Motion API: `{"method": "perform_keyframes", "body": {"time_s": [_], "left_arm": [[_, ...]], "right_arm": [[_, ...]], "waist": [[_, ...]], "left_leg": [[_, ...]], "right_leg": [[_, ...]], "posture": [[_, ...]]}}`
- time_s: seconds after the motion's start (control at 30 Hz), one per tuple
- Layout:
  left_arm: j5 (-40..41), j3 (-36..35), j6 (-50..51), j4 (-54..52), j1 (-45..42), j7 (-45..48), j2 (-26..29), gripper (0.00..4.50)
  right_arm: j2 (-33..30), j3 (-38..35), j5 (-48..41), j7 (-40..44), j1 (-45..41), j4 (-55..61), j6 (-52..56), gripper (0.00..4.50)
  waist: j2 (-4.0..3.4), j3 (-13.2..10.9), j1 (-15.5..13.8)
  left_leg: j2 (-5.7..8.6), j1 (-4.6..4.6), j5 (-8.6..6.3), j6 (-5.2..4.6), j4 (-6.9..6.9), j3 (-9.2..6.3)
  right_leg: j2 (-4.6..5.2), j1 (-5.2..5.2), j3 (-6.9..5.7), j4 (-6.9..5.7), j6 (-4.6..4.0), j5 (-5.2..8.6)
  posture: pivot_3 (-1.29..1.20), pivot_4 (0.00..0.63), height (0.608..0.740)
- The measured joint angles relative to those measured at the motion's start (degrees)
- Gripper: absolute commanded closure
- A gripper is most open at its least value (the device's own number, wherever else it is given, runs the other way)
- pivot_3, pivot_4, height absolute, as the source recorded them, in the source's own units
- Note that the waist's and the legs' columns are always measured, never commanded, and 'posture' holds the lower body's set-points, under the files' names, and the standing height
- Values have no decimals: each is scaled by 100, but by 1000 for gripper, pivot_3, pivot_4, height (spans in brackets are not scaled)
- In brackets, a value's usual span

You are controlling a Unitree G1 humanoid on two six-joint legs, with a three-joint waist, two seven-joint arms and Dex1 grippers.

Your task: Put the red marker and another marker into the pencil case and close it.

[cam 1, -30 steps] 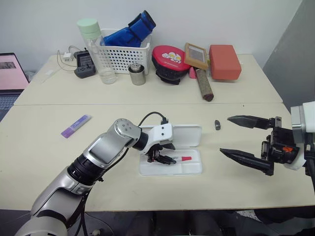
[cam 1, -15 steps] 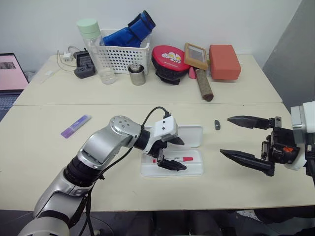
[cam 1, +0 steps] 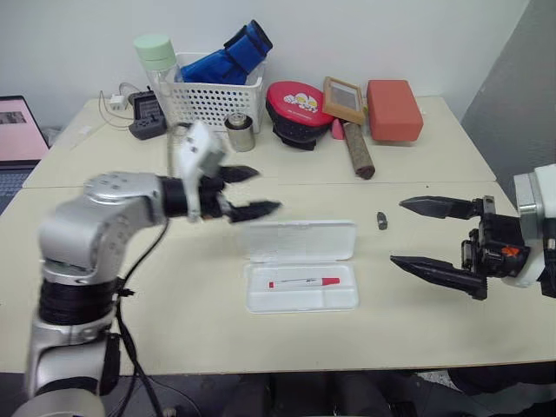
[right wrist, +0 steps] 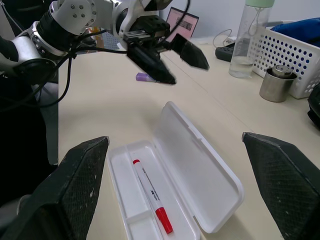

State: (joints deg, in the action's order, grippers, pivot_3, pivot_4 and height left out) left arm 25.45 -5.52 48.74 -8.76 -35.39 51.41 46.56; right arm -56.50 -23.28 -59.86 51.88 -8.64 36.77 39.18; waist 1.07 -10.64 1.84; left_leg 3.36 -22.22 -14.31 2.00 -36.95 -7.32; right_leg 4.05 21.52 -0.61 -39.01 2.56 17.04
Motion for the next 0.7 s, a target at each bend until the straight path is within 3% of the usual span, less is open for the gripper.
{"method": "perform_keyframes", "body": {"time_s": [0.27, 0.43, 0.7], "left_arm": [[-1075, -108, -2003, 2557, 718, 276, 881, 6], [-1751, -44, -2794, 4207, 317, -302, 913, 6], [-2161, 149, -3454, 5760, -97, -570, 488, 6]], "right_arm": [[18, 445, 181, 249, -276, -139, -71, 0], [34, 440, 243, 296, -260, -171, -82, 0], [43, 402, 242, 257, -152, -141, -81, 0]], "waist": [[6, -2, -98], [7, -1, -152], [11, 1, -145]], "left_leg": [[5, -37, 0, 1, -5, -15], [6, -42, 0, 1, -4, -17], [6, -47, 0, 1, -6, -19]], "right_leg": [[11, 22, 0, 6, 0, -1], [12, 29, -2, 3, 1, -1], [10, 36, -8, -4, 1, -2]], "posture": [[0, 150, 740], [0, 150, 740], [0, 150, 740]]}}
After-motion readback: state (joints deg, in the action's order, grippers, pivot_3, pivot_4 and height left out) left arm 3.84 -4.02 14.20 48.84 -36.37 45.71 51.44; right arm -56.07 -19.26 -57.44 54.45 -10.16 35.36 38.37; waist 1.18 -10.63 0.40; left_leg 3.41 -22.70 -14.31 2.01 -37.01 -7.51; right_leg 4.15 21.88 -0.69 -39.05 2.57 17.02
